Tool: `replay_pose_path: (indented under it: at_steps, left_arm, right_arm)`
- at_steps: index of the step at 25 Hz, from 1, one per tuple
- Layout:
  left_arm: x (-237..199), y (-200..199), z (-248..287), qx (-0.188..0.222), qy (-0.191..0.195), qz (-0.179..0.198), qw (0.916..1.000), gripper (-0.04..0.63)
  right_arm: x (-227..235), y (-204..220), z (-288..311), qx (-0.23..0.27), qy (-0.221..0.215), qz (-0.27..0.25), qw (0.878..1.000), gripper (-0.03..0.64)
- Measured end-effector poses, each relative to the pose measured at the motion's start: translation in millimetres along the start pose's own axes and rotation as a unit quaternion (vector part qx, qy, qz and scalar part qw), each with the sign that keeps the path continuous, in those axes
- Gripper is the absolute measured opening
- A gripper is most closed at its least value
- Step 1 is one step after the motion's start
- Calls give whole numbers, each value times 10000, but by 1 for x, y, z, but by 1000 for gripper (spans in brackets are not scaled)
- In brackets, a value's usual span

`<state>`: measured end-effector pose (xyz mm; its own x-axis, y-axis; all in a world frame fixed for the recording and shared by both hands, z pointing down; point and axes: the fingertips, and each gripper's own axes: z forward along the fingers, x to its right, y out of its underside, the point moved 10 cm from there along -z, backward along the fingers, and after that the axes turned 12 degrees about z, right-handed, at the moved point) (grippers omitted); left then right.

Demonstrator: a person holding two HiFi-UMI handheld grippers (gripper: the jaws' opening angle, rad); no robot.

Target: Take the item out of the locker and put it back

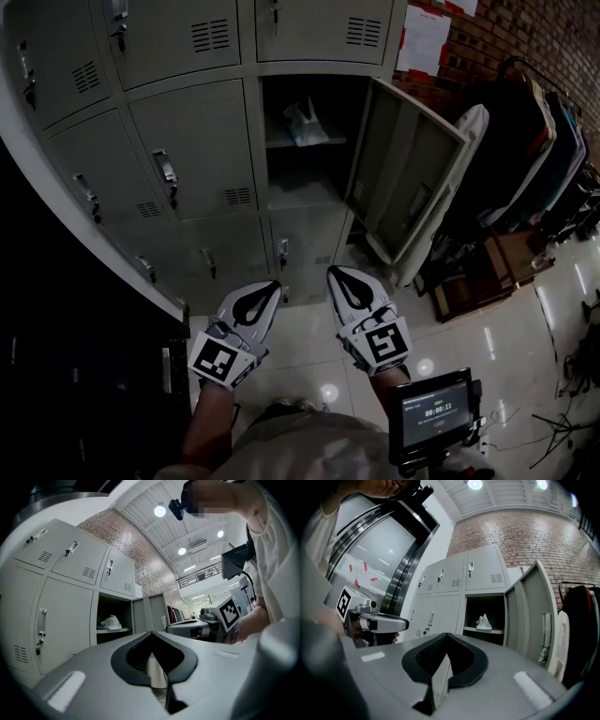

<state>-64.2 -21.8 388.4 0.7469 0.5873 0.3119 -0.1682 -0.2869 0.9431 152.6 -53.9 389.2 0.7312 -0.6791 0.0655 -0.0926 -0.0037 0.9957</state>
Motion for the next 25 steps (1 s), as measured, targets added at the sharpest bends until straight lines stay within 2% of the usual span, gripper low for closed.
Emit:
replay_pose_path:
  at_steps: [6, 17, 25]
  left_arm:
    - [1, -7, 0, -6, -77, -19, 10000, 0]
    - [-2, -14, 6, 136, 111, 118, 9998, 0]
    - [-14, -16, 0, 172, 36, 118, 9998, 0]
  right_arm:
    - [-4, -8, -3, -32, -70, -119, 9999, 0]
    - [-10, -18, 3, 52, -129, -243, 9996, 0]
    - [-20, -20, 15, 30, -240, -344, 9991, 0]
